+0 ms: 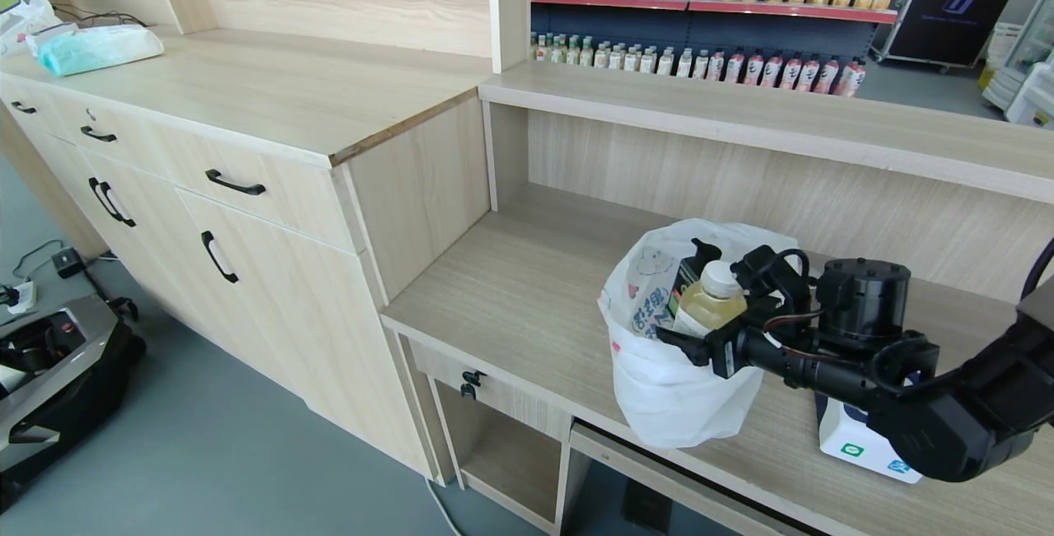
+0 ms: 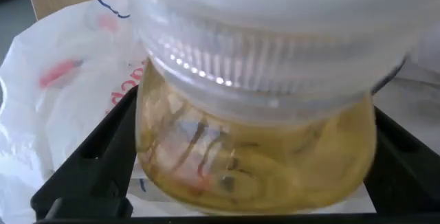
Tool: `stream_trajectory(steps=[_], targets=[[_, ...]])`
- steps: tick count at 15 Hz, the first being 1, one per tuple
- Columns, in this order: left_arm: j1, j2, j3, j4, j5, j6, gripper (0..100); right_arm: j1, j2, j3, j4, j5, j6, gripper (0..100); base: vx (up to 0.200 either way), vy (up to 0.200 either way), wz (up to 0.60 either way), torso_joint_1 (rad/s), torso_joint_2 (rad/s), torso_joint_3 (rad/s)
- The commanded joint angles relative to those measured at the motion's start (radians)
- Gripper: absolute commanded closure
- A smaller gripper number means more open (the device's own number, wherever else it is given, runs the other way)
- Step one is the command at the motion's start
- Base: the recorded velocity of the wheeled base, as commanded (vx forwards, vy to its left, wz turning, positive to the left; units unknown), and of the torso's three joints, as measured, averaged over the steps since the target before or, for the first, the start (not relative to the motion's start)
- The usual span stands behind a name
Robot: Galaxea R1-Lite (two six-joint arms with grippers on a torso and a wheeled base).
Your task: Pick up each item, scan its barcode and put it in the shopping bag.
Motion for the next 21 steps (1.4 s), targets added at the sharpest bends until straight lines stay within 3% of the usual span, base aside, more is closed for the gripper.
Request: stream_trajectory(steps=[1,5,10,11,13,18,21], targets=[[0.0,0.0,0.0,0.0,0.0,0.0,0,-0.001,-0.094,0.0,0.042,0.001,0.001,0,0.0,0.0,0.0,0.0,0.0,0.0],[0.0,0.0,0.0,0.0,0.0,0.0,0,-0.003,-0.259,0.003,0.157,0.001,-0.009,0,0.0,0.0,0.0,0.0,0.0,0.0],[0.0,0.0,0.0,0.0,0.0,0.0,0,-0.061,-0.454,0.063,0.162,-0.009,-0.124,0,0.0,0.0,0.0,0.0,0.0,0.0],[0.0,0.0,0.0,0.0,0.0,0.0,0,-0.061,-0.457,0.063,0.163,-0.01,-0.125,0,0.0,0.0,-0.6,0.002,0.0,0.002],[0.0,0.0,0.0,0.0,0.0,0.0,0,-0.142,-0.514,0.065,0.165,-0.038,-0.24,0,0.0,0.0,-0.6,0.0,0.0,0.0],[0.0,0.0,0.0,0.0,0.0,0.0,0,-0.152,-0.635,0.063,0.318,-0.107,-0.233,0,0.0,0.0,-0.6,0.001,0.01,0.005],[0.0,0.0,0.0,0.0,0.0,0.0,0,-0.144,-0.661,0.063,0.347,-0.2,-0.171,0,0.0,0.0,-0.6,0.004,0.0,0.002]])
